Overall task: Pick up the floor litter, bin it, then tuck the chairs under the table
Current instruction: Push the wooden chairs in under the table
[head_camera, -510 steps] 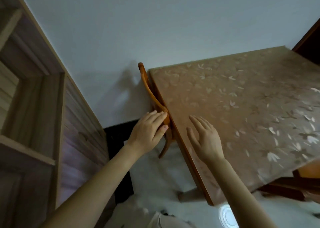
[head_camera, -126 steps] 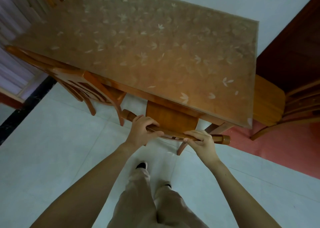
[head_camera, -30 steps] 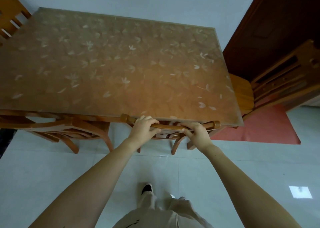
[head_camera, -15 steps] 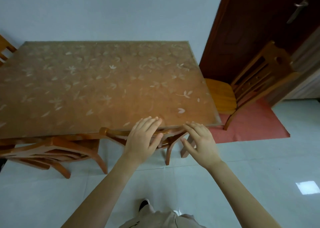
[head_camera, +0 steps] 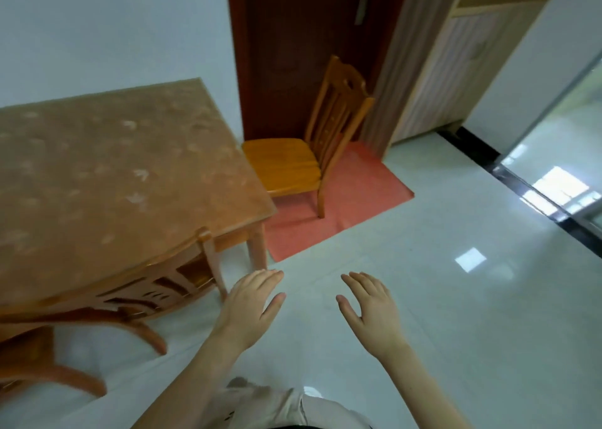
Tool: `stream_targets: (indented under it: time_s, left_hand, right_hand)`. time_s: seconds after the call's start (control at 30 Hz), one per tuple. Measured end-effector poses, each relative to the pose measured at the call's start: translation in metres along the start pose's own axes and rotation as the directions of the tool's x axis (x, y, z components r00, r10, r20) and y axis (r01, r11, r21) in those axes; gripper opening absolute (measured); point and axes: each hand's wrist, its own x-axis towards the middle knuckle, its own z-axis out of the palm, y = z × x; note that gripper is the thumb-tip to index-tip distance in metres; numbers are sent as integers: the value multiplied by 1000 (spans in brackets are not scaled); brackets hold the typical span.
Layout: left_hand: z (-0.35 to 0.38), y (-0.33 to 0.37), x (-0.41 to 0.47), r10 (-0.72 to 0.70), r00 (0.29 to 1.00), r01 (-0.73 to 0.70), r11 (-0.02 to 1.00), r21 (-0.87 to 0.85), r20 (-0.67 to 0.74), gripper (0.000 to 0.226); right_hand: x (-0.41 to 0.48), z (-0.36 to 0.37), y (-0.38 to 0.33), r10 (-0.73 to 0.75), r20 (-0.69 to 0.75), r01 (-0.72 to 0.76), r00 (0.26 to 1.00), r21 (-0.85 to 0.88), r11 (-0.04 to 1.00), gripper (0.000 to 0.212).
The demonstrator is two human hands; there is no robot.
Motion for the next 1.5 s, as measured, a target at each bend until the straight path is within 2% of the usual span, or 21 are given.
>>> stream_targets:
  time_s: [0.23,0.47,0.67,0.93,1.17,1.3,1.5]
  left_hand:
    - [27,59,86,145,989,-144,989,-21,26,48]
    - [60,71,176,205,973,-202,979,-42,102,52]
    - [91,56,301,211,973,-206,977,-59,93,49]
    - [75,60,498,307,950,-304,952,-43,62,46]
    - [104,62,622,279,958,-275,959,-63,65,50]
    - [140,65,685,196,979,-193,979,-59,55,57]
    - [168,88,791,17,999,-18,999,-33,-27,56]
  right_hand:
    - [7,-44,73,173,-59,-172,983,20,985,59]
    - [71,-49,122,281,-91,-273,955,95,957,62]
    - [190,-54,175,284,-53,-279,957,90,956,64]
    - [367,-102,225,300,-142,-285,943,118,951,63]
    - [470,-117,291,272,-104,-261,957,110,959,61]
    - [543,-123,346,220,-48,-214,974,93,972,62]
    - [674,-150,430,86,42,-88,995,67,994,58]
